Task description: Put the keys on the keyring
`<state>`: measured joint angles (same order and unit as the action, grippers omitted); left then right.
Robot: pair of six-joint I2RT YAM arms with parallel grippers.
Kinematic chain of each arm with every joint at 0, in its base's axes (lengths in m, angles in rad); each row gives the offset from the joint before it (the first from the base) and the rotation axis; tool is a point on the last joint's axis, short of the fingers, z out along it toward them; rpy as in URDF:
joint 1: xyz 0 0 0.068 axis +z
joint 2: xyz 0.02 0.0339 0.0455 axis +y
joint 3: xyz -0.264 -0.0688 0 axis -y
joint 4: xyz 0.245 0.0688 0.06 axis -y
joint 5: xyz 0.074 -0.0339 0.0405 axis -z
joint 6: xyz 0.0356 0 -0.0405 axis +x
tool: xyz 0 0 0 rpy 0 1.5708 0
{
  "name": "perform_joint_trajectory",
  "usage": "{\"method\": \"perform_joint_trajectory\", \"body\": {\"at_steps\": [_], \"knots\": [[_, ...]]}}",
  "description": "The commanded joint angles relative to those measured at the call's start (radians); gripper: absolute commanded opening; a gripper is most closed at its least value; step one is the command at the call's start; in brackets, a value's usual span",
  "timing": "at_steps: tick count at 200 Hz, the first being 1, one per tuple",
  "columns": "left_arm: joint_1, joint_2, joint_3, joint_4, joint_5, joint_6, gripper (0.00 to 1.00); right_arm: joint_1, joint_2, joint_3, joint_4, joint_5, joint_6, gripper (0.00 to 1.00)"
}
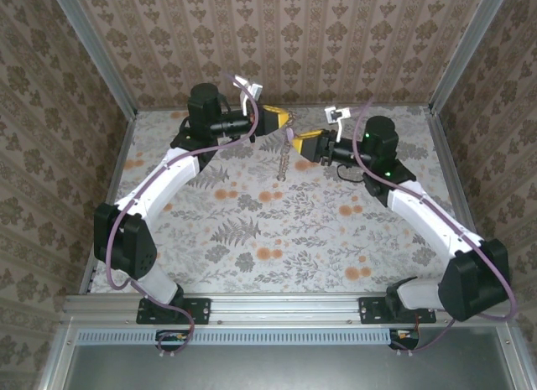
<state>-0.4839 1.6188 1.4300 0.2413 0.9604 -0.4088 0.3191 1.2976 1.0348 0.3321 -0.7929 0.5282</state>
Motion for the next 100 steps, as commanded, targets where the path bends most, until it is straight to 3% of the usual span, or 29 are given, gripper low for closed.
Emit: {"method": "perform_joint_trajectory", "body": {"at_steps": [1,100], "knots": [[-0.004,-0.036,-0.008,0.083,-0.011,-0.040,0.00,-0.012,-0.049,-0.009,0.029,0.047,0.025,0.36],[-0.006,-0.040,-0.049,0.200,-0.028,-0.144,0.00,-0.012,0.086,0.061,0.341,0.189,0.273,0.36]]}}
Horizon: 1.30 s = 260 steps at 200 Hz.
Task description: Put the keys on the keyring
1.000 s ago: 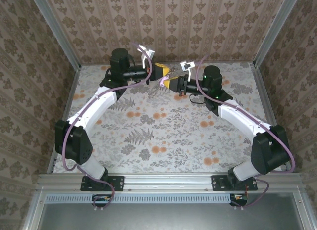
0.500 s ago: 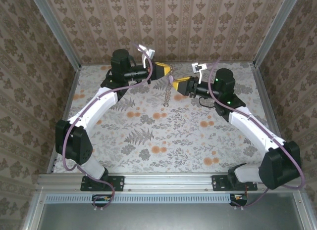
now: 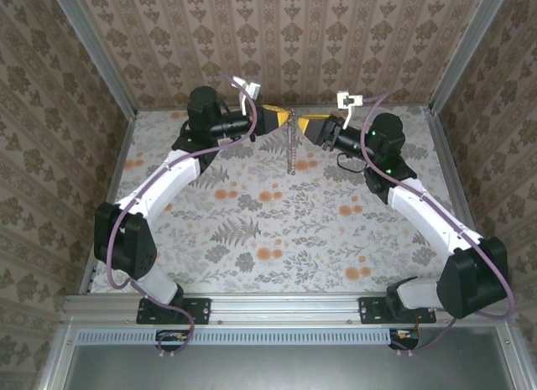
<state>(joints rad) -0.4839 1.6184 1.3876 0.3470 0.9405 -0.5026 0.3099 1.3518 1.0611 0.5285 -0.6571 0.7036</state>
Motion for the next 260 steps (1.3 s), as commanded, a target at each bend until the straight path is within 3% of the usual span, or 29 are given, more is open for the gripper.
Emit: {"method": "perform_joint_trajectory", "body": {"at_steps": [1,66,138,223,260], "knots": [[-0.007,-0.040,-0.007,0.095,-0.008,-0.051,0.00,-0.002,0.032,0.035,0.149,0.053,0.100,0.36],[-0.007,-0.043,-0.028,0.145,-0.039,-0.093,0.00,0.017,0.129,0.017,0.317,0.059,0.218,0.37],[-0.009,-0.044,-0.046,0.180,-0.063,-0.113,0.00,0.051,0.161,0.014,0.350,0.065,0.234,0.36],[-0.009,-0.043,-0.048,0.184,-0.066,-0.113,0.00,0.052,0.164,-0.006,0.366,0.067,0.243,0.19],[-0.009,-0.043,-0.050,0.187,-0.065,-0.114,0.00,0.056,0.179,0.011,0.369,0.062,0.251,0.18]]}}
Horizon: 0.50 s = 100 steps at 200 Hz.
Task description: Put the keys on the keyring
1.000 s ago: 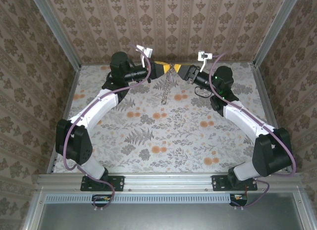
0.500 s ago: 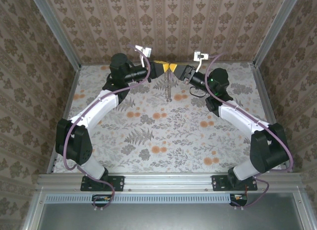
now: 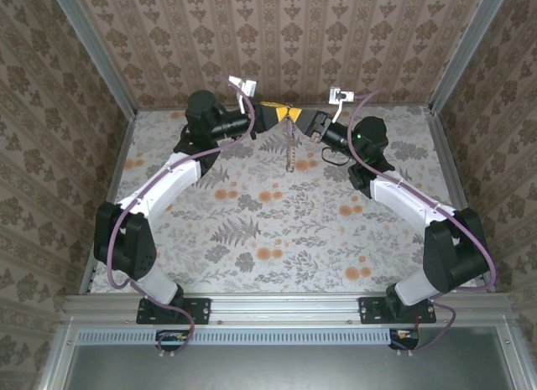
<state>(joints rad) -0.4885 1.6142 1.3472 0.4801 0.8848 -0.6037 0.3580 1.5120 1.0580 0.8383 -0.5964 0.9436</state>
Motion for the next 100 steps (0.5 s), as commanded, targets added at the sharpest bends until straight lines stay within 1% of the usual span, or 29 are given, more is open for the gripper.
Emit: {"method": "perform_joint_trajectory", "body": {"at_steps": [1,24,37,54,81,100], "knots": [[-0.004,-0.039,-0.010,0.054,-0.009,-0.014,0.00,0.007,0.019,0.015,0.059,0.001,0.011,0.18],[-0.004,-0.039,-0.010,0.054,-0.005,-0.014,0.00,0.010,0.028,0.026,0.060,0.002,0.015,0.17],[-0.005,-0.038,-0.011,0.054,-0.006,-0.014,0.00,0.012,0.033,0.031,0.059,0.000,0.016,0.11],[-0.005,-0.038,-0.011,0.054,0.000,-0.015,0.00,0.012,0.033,0.035,0.057,-0.002,0.014,0.00],[-0.006,-0.038,-0.008,0.047,0.006,-0.012,0.00,0.010,0.032,0.052,0.022,-0.011,-0.004,0.00],[0.000,-0.040,0.006,0.012,0.011,0.006,0.00,0.005,0.028,0.077,-0.043,-0.030,-0.040,0.00]]}}
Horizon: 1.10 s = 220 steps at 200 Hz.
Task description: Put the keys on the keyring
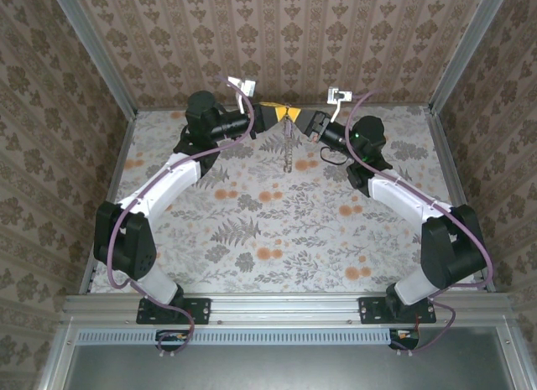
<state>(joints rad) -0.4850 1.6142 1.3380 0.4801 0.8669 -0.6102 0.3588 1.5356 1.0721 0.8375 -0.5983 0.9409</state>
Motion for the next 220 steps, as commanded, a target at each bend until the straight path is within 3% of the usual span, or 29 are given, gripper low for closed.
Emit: {"method": "perform_joint_trajectory", "body": {"at_steps": [1,37,74,143,220], "knots": [[-0.003,-0.039,0.016,0.009,0.030,0.014,0.01,0.004,0.003,0.065,-0.047,-0.029,-0.040,0.00],[0.058,-0.062,0.057,-0.103,0.048,0.077,0.37,-0.033,0.001,0.157,-0.259,-0.126,-0.162,0.00],[0.124,-0.071,0.129,-0.254,0.116,0.153,0.48,-0.096,0.031,0.258,-0.401,-0.272,-0.238,0.00],[0.146,0.017,0.343,-0.622,0.287,0.370,0.45,-0.111,0.095,0.413,-0.639,-0.454,-0.408,0.00],[0.114,0.110,0.459,-0.784,0.394,0.455,0.32,-0.107,0.122,0.451,-0.701,-0.514,-0.451,0.00]]}}
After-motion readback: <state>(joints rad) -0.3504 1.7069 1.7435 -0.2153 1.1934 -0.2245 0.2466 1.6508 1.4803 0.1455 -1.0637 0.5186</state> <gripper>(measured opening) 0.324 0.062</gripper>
